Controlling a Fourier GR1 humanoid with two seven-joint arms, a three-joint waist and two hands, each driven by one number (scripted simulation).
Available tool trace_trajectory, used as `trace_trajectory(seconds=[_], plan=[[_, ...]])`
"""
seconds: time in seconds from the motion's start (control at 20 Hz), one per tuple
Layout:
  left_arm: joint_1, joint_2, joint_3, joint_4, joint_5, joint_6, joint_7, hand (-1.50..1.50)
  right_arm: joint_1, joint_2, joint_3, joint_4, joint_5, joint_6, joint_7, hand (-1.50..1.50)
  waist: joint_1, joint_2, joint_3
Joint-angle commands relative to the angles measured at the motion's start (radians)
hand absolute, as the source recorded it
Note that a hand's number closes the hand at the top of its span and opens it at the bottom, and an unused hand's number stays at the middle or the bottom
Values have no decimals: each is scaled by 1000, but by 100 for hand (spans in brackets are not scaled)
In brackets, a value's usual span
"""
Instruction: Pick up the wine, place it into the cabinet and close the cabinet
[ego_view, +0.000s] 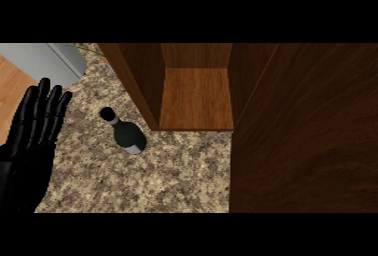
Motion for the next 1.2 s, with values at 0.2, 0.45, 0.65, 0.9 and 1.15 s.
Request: trace_trajectory(seconds=[0.2,0.45,0.65,0.9,1.15], plan=[[-91,88,-92,76,280,-350,-136,-150,78,2,55,-60,-11,36,35,-150,-49,9,-1],[-34,98,-174,156,596,-506,17,-150,110,3,197,-121,-123,141,160,-150,-35,9,-1],[-81,217,-80,125,840,-547,139,-150,111,1,222,-237,-128,116,268,-150,-10,6,1],[35,263,-88,-100,959,-477,237,-150,128,-17,207,-354,-159,97,396,-150,3,4,2],[-32,275,-20,-90,1046,-454,305,-150,87,4,220,-371,-148,71,458,-150,-1,7,2]])
